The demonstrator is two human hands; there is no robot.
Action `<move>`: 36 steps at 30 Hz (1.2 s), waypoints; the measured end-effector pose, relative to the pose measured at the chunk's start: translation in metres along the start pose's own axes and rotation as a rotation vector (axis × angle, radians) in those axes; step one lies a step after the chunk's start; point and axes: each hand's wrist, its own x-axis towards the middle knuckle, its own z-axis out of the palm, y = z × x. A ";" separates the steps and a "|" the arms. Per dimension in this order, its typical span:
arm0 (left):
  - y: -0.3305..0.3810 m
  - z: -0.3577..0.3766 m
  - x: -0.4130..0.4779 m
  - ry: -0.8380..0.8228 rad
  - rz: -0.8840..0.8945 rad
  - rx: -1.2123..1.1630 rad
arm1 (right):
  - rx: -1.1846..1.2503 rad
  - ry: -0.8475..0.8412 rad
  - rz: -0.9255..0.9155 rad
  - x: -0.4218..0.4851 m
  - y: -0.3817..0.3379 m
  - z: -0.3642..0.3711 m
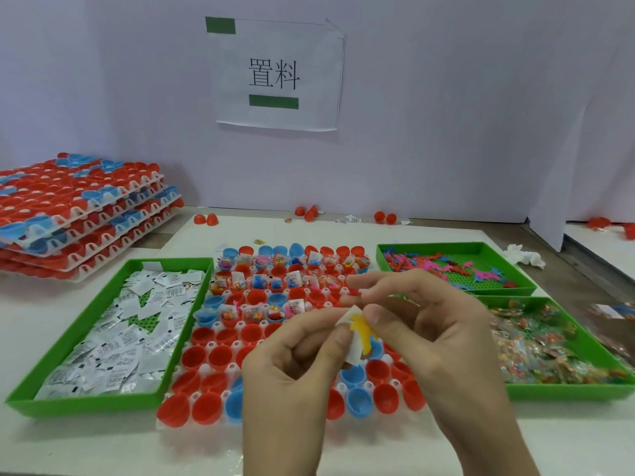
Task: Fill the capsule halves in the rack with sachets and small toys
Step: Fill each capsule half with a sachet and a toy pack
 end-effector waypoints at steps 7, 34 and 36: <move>0.006 -0.006 0.003 -0.053 0.066 0.231 | -0.127 -0.030 0.029 0.004 0.004 0.003; -0.006 -0.135 0.063 0.417 -0.027 0.754 | -0.208 0.043 -0.018 0.006 0.020 -0.002; -0.007 -0.134 0.062 0.433 -0.026 0.822 | -0.218 0.052 -0.024 0.007 0.021 -0.001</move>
